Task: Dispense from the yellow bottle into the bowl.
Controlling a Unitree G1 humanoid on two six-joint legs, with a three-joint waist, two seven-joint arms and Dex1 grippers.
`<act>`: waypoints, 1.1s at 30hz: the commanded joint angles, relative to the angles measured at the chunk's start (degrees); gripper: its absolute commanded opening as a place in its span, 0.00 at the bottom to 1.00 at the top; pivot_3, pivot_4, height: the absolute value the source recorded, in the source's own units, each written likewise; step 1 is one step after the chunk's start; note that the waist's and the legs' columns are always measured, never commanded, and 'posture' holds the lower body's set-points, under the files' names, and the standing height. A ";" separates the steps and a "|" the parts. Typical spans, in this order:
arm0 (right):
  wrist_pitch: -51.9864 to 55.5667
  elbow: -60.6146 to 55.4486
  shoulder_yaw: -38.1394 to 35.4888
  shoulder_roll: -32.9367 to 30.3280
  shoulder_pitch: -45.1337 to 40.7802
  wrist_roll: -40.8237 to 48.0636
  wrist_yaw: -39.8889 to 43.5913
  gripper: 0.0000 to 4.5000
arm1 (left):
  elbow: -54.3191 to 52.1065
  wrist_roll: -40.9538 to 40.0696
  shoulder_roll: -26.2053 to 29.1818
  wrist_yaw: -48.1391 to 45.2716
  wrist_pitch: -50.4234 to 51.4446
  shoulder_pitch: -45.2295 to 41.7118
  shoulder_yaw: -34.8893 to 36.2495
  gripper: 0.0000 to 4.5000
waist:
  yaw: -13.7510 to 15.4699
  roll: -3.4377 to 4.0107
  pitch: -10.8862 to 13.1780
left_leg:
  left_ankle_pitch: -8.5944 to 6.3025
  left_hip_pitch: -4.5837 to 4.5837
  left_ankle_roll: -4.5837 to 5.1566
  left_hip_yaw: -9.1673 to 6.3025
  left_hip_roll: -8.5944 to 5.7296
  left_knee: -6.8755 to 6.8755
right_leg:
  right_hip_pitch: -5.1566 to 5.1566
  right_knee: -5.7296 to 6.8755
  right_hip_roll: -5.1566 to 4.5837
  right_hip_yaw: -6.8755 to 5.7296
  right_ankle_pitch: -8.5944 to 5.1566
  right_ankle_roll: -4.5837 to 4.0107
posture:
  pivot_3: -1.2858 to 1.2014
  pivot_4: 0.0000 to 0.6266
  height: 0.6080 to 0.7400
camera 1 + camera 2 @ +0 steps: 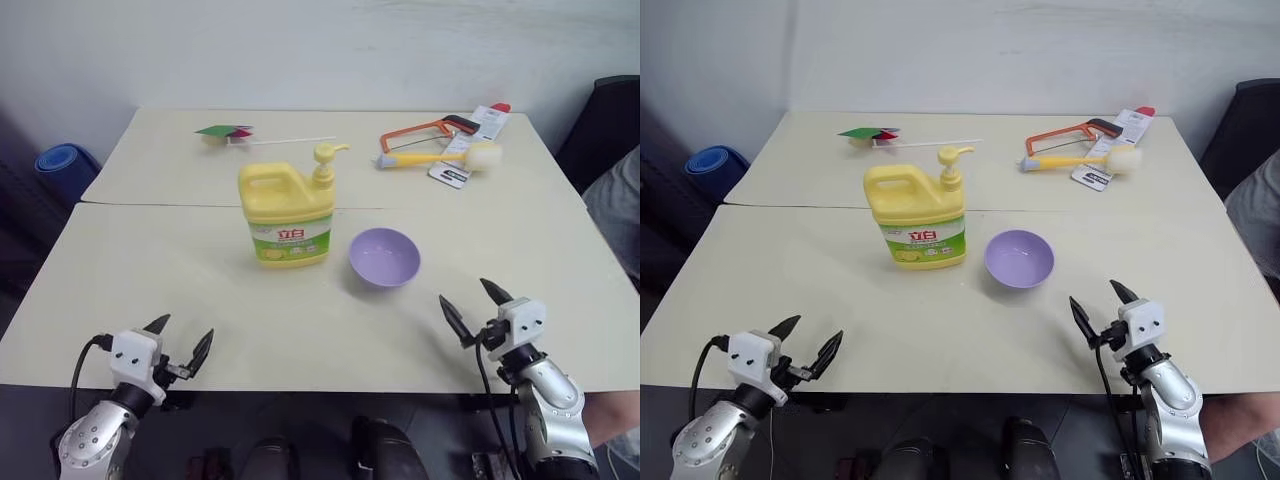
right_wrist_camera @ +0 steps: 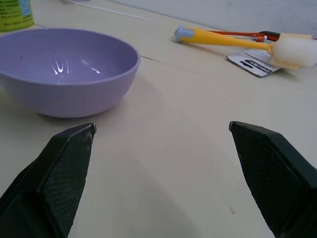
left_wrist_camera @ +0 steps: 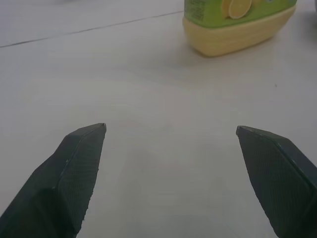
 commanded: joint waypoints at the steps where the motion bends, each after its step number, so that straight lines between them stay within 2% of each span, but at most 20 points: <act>1: -1.95 -0.52 -0.76 -0.59 -0.23 0.94 0.95 1.00 | -2.62 -1.61 1.52 -1.64 0.84 -0.39 0.35 0.99 | -0.01 0.00 0.00 | 0.00 0.00 0.00 0.00 0.00 0.00 | 0.00 0.01 0.00 0.00 0.00 0.00 | 0.52 0.24 1.00; 4: -0.07 -3.07 -1.06 -2.85 1.42 3.94 5.56 1.00 | -6.07 -9.80 5.69 -8.99 7.05 -2.00 0.06 0.99 | 0.12 0.00 0.00 | 0.00 -0.01 0.00 0.01 0.00 0.00 | 0.00 0.01 0.00 0.00 0.00 0.00 | 0.52 0.24 1.00; 6: 2.60 -6.74 -1.64 -5.73 2.95 7.25 10.04 1.00 | -9.20 -18.42 11.63 -16.93 12.41 -3.38 1.71 0.99 | 0.27 0.01 0.01 | 0.01 -0.02 0.00 -0.03 0.00 0.03 | 0.01 0.11 0.00 -0.03 0.00 0.00 | 0.52 0.24 1.00; 9: 6.44 -11.98 0.77 -11.97 4.07 9.62 18.91 1.00 | -11.10 -26.25 20.12 -24.12 19.14 -7.42 3.22 0.99 | 0.10 0.06 0.02 | 0.01 0.01 0.00 -0.06 0.00 0.07 | 0.07 0.22 -0.02 -0.01 0.00 0.00 | 0.52 0.24 1.00; 12: 13.13 -17.16 4.36 -15.78 1.47 10.62 22.38 1.00 | -11.25 -27.04 24.68 -27.92 21.12 -11.67 1.41 0.99 | -0.19 0.14 0.00 | 0.03 0.08 -0.04 -0.09 0.00 0.08 | 0.13 0.04 -0.02 -0.03 -0.02 -0.03 | 0.52 0.24 1.00; 15: 21.71 -19.65 9.10 -16.12 -4.72 8.77 21.02 1.00 | -10.54 -25.53 24.25 -29.26 19.97 -15.33 -1.20 0.99 | -1.00 0.17 -0.01 | 0.02 0.10 -0.13 -0.06 0.06 0.04 | 0.11 0.28 0.12 -0.03 -0.03 -0.06 | 0.52 0.24 1.00; 21: 36.78 -19.11 19.97 -11.64 -17.42 2.59 15.72 1.00 | -8.99 -22.05 22.38 -31.11 18.06 -20.51 -6.72 0.99 | -1.19 0.17 -0.01 | 0.07 -0.03 -0.20 -0.06 0.06 0.05 | 0.01 0.30 0.22 -0.11 -0.04 -0.07 | 0.52 0.24 1.00; 25: 38.27 -13.17 24.54 -8.15 -23.34 -4.15 12.02 1.00 | -8.07 -21.06 21.51 -32.30 17.06 -21.33 -7.87 0.99 | -1.11 0.16 -0.01 | 0.08 -0.07 -0.18 -0.05 0.00 0.08 | 0.00 0.31 0.22 -0.12 -0.04 -0.07 | 0.52 0.24 1.00; 30: 36.48 -6.42 25.85 -5.42 -26.85 -7.52 10.73 1.00 | -8.20 -20.64 20.89 -32.68 16.79 -20.53 -7.39 0.99 | -1.23 0.16 -0.01 | 0.09 -0.12 -0.16 -0.06 -0.03 0.08 | 0.00 0.27 0.26 -0.16 -0.04 -0.07 | 0.52 0.24 1.00; 33: 34.73 -3.86 25.79 -4.07 -27.87 -8.50 10.31 0.86 | -8.57 -20.41 20.68 -32.71 16.60 -19.55 -6.99 1.00 | -1.37 0.16 -0.01 | 0.09 -0.11 -0.18 -0.04 0.01 0.07 | -0.01 0.27 0.31 -0.15 -0.04 -0.06 | 0.52 0.24 1.00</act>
